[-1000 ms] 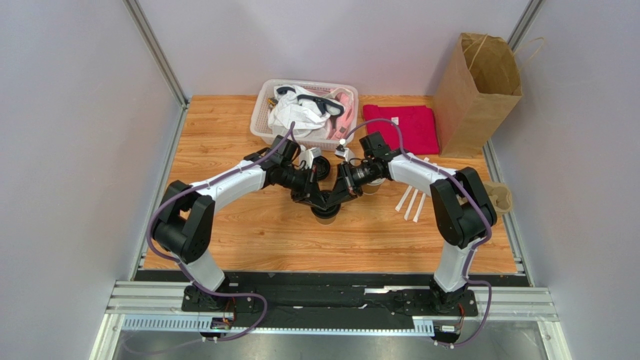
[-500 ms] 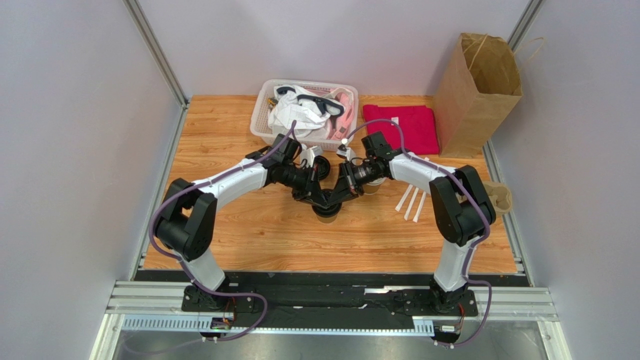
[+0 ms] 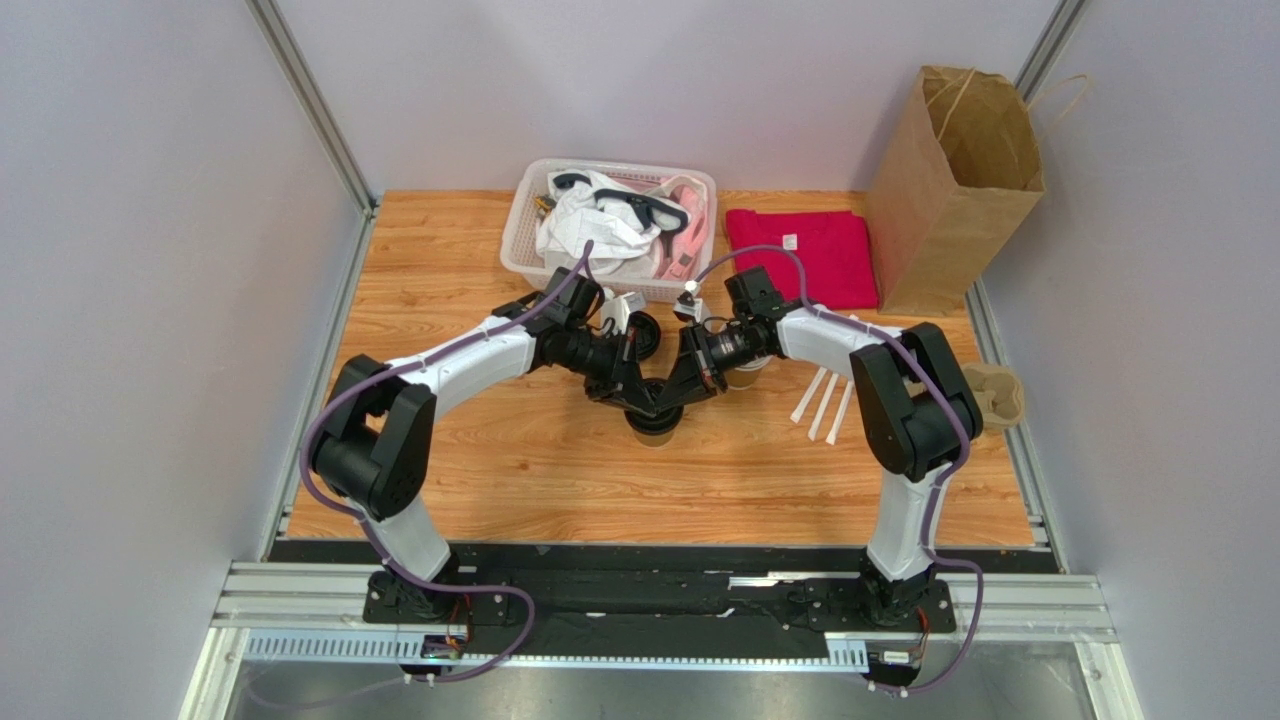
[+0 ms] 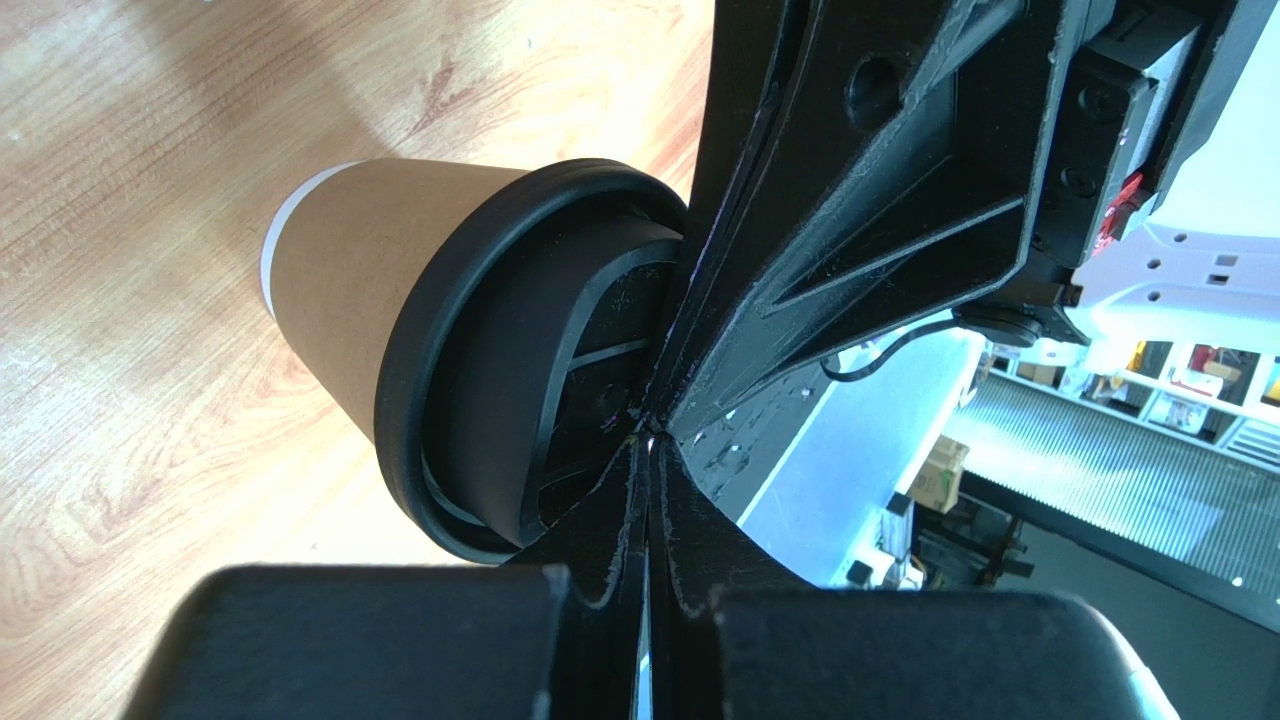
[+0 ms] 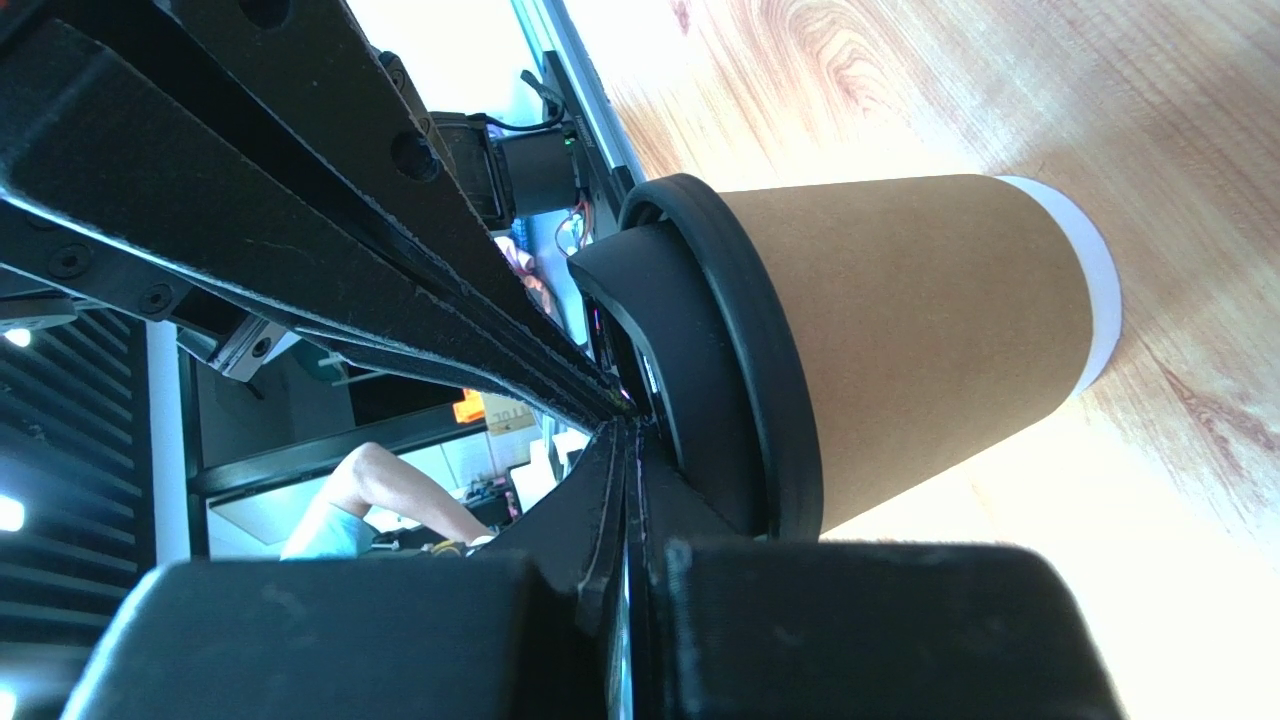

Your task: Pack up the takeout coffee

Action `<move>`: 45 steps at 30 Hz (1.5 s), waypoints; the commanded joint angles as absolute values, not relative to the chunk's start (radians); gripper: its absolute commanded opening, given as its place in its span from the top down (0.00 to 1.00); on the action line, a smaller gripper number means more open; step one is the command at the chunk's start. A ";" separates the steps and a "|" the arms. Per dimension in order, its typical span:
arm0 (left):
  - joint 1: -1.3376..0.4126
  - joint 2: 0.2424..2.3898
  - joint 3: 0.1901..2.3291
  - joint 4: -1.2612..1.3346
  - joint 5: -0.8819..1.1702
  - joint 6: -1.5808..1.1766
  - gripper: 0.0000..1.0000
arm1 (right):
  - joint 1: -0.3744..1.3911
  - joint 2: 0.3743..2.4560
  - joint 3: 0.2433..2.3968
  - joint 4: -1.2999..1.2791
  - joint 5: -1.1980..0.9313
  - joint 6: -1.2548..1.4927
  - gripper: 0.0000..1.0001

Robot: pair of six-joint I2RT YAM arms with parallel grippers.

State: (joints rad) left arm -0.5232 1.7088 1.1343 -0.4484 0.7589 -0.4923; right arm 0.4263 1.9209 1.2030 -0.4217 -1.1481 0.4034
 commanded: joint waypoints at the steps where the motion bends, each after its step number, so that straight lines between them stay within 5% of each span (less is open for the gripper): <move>1: -0.517 1.802 1.086 -0.508 0.449 -0.403 1.00 | 0.423 2.006 1.163 -0.414 -0.868 0.325 1.00; 31: -0.491 1.551 1.085 -0.253 0.811 -0.515 1.00 | 0.451 1.772 1.301 -0.518 -1.065 0.345 0.95; 45: -0.462 1.706 1.150 -0.236 0.841 -0.535 1.00 | 0.449 1.819 1.249 -0.523 -0.988 0.290 0.97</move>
